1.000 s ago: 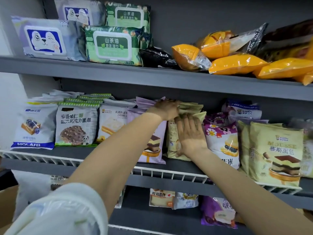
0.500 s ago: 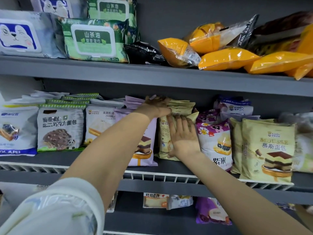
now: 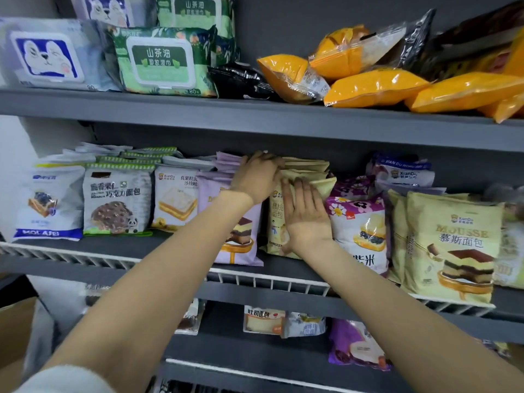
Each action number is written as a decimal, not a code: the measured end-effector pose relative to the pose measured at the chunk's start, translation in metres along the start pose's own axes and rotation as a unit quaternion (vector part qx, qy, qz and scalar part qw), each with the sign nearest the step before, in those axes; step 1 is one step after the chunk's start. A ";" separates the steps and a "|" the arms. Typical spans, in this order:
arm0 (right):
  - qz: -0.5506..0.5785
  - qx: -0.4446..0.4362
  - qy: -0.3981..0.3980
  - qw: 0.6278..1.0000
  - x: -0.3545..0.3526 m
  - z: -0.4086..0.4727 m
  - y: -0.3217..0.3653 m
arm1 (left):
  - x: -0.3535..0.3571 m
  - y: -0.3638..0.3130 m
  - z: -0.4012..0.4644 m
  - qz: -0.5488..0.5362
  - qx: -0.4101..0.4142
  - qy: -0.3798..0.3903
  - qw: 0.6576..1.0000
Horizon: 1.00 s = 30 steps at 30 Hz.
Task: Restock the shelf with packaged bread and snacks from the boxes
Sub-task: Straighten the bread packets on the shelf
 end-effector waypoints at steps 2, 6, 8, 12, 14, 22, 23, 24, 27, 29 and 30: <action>-0.034 -0.014 -0.056 0.998 -0.015 -0.005 0.001 | -0.003 0.003 -0.016 -0.017 -0.025 -0.019 0.999; 0.005 -0.037 -0.171 0.984 -0.044 -0.027 -0.015 | 0.001 -0.009 -0.047 -0.062 -0.062 -0.021 0.996; 0.041 -0.016 -0.214 0.976 -0.057 -0.042 -0.037 | 0.004 -0.030 -0.055 -0.076 -0.038 0.004 0.996; 0.125 0.048 -0.115 0.984 -0.038 -0.066 -0.088 | 0.018 -0.068 -0.057 -0.021 0.026 0.043 0.999; 0.183 0.076 -0.005 0.980 -0.011 -0.073 -0.102 | 0.029 -0.073 -0.053 -0.006 0.017 0.081 0.997; 0.103 0.131 -0.047 0.985 0.000 -0.078 -0.097 | 0.045 -0.066 -0.055 0.014 -0.031 0.095 0.995; 0.090 0.138 -0.048 0.985 0.001 -0.076 -0.096 | 0.044 -0.066 -0.056 0.012 -0.029 0.088 0.996; 0.081 0.145 -0.046 0.985 0.002 -0.072 -0.095 | 0.044 -0.066 -0.057 0.011 -0.027 0.081 0.996; 0.042 0.168 -0.029 0.984 0.008 -0.058 -0.098 | 0.044 -0.065 -0.058 0.026 -0.022 0.074 0.997; 0.046 0.175 -0.033 0.983 0.015 -0.052 -0.101 | 0.045 -0.066 -0.058 0.041 -0.021 0.075 0.996; 0.059 0.169 -0.037 0.983 0.019 -0.048 -0.101 | 0.044 -0.068 -0.057 0.049 -0.017 0.071 0.996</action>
Point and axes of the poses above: each hand's wrist, its own z-axis towards the middle knuckle, its own x-axis out of the palm, y = z × x, the point moved 9 cm from there along z, towards the middle knuckle, and after that the axes turned 5 degrees about -x, right-handed, at the moved point
